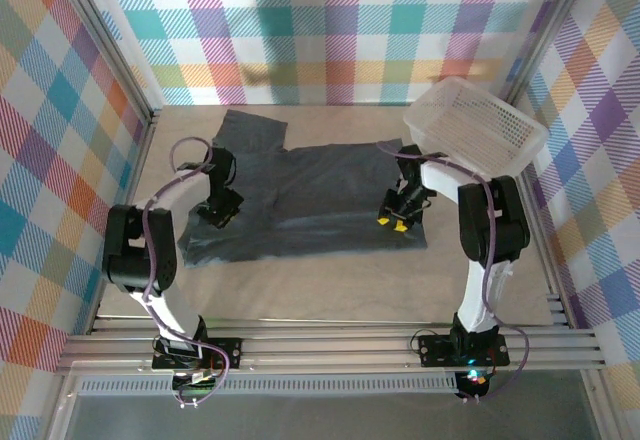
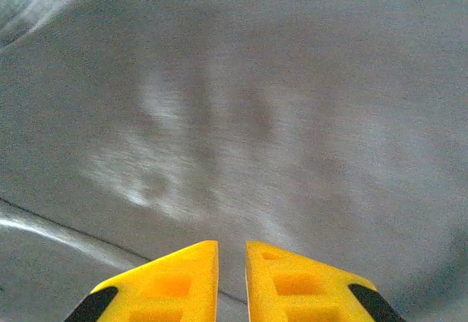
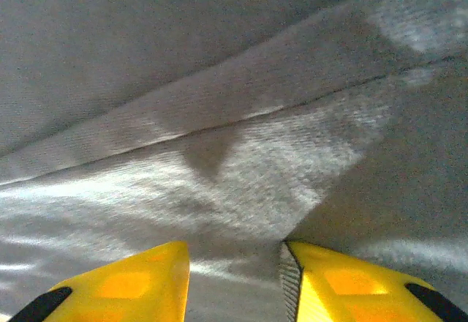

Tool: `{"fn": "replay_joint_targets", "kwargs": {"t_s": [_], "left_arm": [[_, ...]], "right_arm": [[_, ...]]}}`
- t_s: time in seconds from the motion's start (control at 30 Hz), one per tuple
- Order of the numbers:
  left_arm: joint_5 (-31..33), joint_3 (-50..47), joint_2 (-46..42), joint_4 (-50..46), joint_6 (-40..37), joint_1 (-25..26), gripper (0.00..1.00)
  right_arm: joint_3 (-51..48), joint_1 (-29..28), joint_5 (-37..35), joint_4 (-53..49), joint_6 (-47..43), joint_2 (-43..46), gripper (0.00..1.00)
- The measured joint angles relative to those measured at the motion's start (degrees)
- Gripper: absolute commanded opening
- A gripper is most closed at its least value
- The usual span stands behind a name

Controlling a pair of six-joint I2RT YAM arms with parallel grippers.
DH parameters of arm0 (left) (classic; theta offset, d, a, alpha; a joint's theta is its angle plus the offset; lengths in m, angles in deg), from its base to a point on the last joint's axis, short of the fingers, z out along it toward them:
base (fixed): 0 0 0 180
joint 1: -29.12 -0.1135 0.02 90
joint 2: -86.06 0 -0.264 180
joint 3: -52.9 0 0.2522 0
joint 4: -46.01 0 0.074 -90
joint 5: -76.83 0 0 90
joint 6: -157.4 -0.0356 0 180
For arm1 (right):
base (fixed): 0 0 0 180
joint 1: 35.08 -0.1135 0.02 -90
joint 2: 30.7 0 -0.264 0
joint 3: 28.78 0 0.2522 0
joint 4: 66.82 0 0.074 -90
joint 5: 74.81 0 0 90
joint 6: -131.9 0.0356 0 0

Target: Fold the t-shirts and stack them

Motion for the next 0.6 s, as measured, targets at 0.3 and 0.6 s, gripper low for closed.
{"fn": "replay_joint_targets", "kwargs": {"t_s": [0.3,0.6], "left_arm": [[0.3,-8.0,-2.1,2.1,4.8,-1.1,0.16],[1.1,-16.0,-9.4,-0.9,5.6,-7.5,0.16]], "right_arm": [[2.5,-5.8,-5.3,-5.0,-1.3,-1.6,0.40],[-2.6,-11.6,-4.2,-7.6,-1.2,1.3,0.40]]}}
